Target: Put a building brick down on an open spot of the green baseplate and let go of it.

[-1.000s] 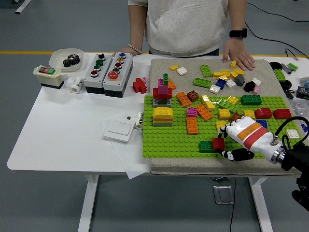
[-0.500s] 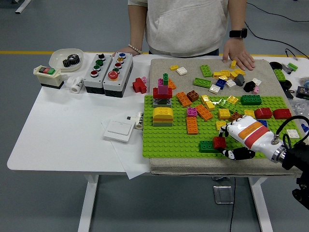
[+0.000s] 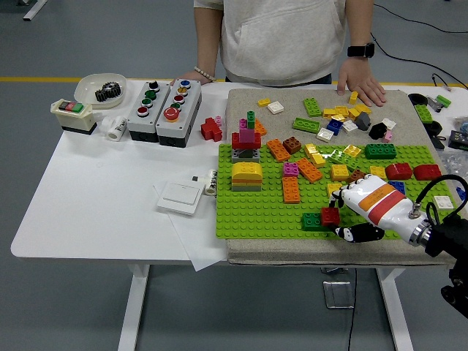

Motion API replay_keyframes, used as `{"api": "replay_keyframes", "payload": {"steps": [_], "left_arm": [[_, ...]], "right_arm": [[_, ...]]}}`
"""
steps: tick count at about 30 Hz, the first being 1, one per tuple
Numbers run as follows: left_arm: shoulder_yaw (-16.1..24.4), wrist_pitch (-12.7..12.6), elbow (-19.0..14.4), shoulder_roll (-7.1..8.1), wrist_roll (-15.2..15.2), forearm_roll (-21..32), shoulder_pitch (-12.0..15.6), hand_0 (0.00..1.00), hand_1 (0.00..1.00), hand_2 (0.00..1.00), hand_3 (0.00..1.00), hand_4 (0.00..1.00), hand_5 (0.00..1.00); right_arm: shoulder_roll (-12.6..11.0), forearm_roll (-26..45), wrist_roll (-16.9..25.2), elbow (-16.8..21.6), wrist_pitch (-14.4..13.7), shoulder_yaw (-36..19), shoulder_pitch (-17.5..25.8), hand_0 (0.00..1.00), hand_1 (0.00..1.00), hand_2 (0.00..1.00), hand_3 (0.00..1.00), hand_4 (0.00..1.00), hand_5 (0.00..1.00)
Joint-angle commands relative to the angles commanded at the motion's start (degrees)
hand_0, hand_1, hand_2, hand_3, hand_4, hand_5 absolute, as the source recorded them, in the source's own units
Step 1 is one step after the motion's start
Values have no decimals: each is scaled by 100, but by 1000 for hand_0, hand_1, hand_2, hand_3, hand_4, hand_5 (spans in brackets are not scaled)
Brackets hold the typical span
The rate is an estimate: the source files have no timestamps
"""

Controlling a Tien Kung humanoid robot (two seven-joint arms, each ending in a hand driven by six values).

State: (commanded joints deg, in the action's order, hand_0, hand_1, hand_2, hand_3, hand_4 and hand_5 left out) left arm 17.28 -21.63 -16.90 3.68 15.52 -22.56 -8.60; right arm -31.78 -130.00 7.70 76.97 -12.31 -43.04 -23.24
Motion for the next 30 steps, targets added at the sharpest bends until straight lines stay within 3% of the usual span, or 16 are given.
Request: {"api": "replay_keyframes", "payload": {"steps": [17, 18, 29, 30], "left_arm": [[-6, -2, -3, 1, 1, -1, -6, 739, 721, 721, 589, 642, 665], [-4, -2, -3, 1, 2, -3, -6, 739, 721, 722, 589, 642, 665], [-11, -1, -7, 6, -2, 2, -19, 739, 721, 724, 589, 642, 666], [-8, 0, -7, 6, 2, -6, -17, 740, 721, 723, 589, 642, 665]], "right_arm": [[10, 0, 73, -14, 40, -33, 3, 304, 466, 534, 516, 699, 434], [11, 0, 75, -15, 38, -34, 3, 334, 495, 591, 524, 714, 424], [16, 0, 92, -32, 70, -72, 12, 340, 508, 620, 534, 728, 424], [18, 0, 94, -32, 72, -71, 12, 353, 519, 661, 546, 743, 426]]}}
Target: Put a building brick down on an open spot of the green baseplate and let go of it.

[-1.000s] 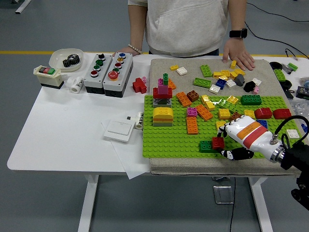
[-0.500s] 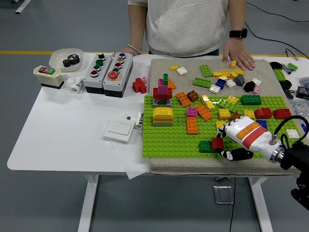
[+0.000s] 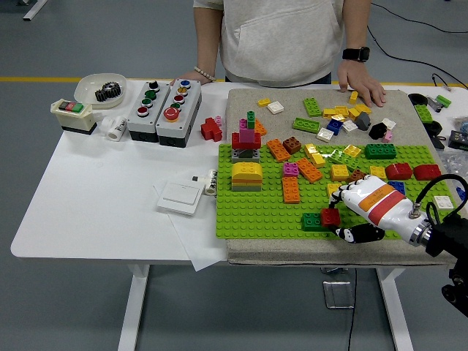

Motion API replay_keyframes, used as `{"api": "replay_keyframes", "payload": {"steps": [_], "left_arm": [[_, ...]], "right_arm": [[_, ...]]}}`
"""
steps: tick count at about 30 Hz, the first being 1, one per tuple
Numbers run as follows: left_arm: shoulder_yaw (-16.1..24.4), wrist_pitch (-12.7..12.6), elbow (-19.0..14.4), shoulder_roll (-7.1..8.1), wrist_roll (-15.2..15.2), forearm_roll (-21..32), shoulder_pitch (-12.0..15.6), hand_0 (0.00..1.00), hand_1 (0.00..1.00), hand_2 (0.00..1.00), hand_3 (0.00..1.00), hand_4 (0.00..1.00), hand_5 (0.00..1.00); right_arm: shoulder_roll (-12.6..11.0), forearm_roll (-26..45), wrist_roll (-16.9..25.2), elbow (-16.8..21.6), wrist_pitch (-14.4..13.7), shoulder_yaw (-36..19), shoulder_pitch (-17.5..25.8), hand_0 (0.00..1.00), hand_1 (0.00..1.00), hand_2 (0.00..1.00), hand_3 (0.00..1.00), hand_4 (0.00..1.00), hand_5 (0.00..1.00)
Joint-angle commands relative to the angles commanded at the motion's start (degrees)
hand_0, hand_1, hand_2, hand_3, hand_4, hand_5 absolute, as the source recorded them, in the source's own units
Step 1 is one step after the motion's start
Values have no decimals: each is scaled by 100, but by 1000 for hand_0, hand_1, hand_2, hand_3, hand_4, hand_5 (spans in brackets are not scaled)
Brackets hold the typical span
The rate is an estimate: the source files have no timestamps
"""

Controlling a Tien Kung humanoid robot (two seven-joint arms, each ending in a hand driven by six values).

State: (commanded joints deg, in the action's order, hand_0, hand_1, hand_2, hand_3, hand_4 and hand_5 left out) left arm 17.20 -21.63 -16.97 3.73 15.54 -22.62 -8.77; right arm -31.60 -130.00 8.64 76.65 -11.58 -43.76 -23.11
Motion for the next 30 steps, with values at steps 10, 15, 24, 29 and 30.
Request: {"api": "replay_keyframes", "payload": {"steps": [10, 15, 24, 29, 30], "left_arm": [[42, 4, 3, -4, 24, -75, 26, 739, 721, 725, 590, 642, 665], [60, 4, 4, -5, 34, -108, 36, 738, 721, 725, 589, 642, 665], [78, 4, 2, -1, 47, -151, 41, 738, 721, 725, 589, 643, 666], [81, 6, 0, 1, 49, -161, 40, 738, 721, 725, 589, 643, 666], [79, 6, 0, 1, 47, -157, 39, 739, 721, 724, 589, 643, 666]], "right_arm": [[14, 0, 0, -1, -10, -2, 24, 355, 526, 694, 557, 760, 424], [24, 0, -11, -13, -41, 4, 32, 353, 530, 706, 571, 767, 415], [36, 0, -28, -19, -60, -12, 30, 354, 533, 707, 578, 788, 420], [54, 0, -22, -41, -59, -24, 27, 354, 533, 707, 578, 788, 420], [58, 0, -21, -44, -60, -27, 27, 357, 534, 707, 580, 797, 428]]}}
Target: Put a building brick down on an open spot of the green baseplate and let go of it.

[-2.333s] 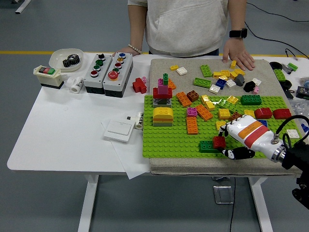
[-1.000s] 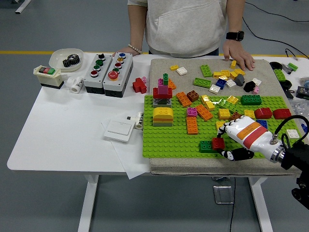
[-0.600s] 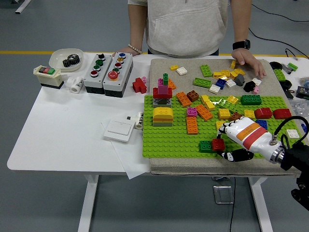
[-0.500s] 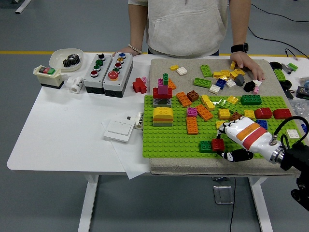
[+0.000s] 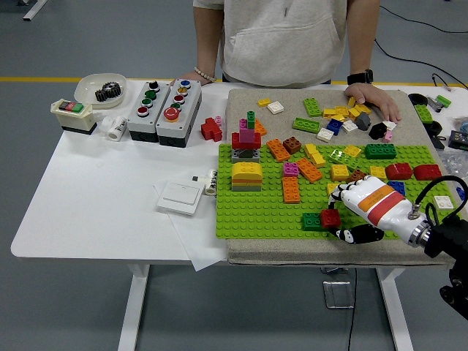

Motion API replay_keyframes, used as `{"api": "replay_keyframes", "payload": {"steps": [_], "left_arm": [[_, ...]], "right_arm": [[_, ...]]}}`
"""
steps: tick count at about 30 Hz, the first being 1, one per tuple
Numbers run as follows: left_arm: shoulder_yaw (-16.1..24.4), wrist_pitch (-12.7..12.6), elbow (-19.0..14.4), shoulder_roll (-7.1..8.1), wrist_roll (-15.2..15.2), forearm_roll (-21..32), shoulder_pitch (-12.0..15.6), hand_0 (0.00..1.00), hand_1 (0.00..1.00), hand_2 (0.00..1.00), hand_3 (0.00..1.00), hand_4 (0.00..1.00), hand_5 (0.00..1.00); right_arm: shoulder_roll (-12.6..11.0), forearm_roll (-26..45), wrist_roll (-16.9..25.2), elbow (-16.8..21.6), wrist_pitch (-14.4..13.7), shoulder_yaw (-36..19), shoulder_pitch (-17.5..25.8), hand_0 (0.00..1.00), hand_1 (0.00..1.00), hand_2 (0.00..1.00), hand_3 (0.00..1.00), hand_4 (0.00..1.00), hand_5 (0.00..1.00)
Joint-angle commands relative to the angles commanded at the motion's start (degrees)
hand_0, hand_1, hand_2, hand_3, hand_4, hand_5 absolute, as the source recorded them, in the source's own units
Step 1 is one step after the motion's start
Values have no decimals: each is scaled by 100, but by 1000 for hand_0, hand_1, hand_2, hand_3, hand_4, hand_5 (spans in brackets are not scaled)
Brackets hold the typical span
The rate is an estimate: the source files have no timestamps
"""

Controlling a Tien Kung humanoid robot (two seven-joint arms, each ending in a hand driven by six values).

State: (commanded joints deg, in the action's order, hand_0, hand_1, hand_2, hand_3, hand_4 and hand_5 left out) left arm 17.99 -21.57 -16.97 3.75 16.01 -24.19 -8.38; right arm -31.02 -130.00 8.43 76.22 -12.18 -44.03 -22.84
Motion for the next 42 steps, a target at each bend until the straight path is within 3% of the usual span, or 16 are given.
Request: {"api": "replay_keyframes", "payload": {"steps": [22, 35, 41, 42], "left_arm": [[-56, -4, 2, -1, -37, 105, -37, 739, 721, 724, 588, 642, 665], [-53, 0, 8, -2, -38, 106, -34, 738, 720, 725, 588, 642, 665], [-62, -2, 9, -1, -46, 122, -36, 738, 721, 724, 588, 642, 663], [-62, -2, 10, -1, -47, 124, -37, 739, 721, 723, 588, 642, 664]], "right_arm": [[103, 0, -8, -30, 7, -74, -31, 357, 539, 711, 589, 808, 433], [3, 0, 1, 157, 52, -92, 21, 359, 541, 712, 592, 810, 434], [-33, 0, -5, 331, -63, -196, 119, 387, 571, 730, 622, 822, 440], [-38, 0, -8, 371, -94, -227, 146, 529, 634, 783, 751, 841, 446]]}}
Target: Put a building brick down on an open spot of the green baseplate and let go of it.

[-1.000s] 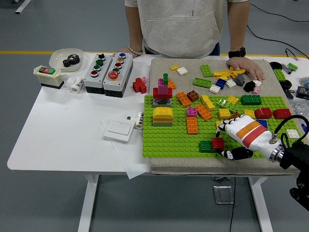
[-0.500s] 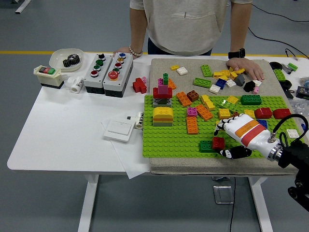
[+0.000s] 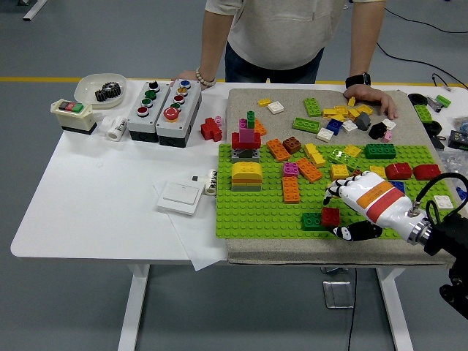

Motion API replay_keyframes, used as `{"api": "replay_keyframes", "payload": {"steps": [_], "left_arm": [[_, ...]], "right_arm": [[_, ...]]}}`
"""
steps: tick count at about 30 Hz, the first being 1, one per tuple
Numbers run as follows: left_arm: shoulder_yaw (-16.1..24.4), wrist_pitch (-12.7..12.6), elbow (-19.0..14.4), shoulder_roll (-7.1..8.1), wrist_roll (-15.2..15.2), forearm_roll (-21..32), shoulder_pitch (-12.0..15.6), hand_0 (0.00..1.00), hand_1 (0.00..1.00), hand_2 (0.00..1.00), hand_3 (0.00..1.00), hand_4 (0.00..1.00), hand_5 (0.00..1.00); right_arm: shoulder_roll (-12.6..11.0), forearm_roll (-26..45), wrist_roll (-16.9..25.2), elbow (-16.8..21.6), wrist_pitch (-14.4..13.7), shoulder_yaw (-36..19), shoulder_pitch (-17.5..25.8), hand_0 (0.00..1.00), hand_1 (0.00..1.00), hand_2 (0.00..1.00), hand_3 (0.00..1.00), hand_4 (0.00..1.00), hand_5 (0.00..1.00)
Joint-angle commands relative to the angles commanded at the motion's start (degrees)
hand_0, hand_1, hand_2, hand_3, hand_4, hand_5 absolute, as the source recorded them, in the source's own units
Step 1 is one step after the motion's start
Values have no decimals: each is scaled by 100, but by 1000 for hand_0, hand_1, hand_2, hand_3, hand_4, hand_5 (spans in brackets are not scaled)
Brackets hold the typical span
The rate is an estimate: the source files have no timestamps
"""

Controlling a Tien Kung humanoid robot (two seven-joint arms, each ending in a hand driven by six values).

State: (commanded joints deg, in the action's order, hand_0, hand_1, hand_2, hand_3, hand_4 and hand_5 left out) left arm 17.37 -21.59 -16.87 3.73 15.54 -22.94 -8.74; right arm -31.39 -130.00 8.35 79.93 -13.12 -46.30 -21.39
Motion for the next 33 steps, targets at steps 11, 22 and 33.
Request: {"api": "replay_keyframes", "payload": {"steps": [11, 22, 33], "left_arm": [[10, 2, 7, 1, 0, -24, 20, 739, 721, 724, 587, 642, 663], [67, 7, 14, -1, 30, -129, 56, 738, 721, 723, 588, 641, 663], [108, 14, 14, 3, 54, -211, 71, 737, 721, 723, 587, 640, 662]], "right_arm": [[-219, 40, -69, 670, -604, -338, 501, 543, 627, 736, 709, 825, 454], [-346, 343, 182, 796, -507, -421, 798, 487, 542, 608, 533, 752, 441], [-343, 308, 173, 631, -368, -261, 796, 488, 538, 605, 530, 757, 449]]}}
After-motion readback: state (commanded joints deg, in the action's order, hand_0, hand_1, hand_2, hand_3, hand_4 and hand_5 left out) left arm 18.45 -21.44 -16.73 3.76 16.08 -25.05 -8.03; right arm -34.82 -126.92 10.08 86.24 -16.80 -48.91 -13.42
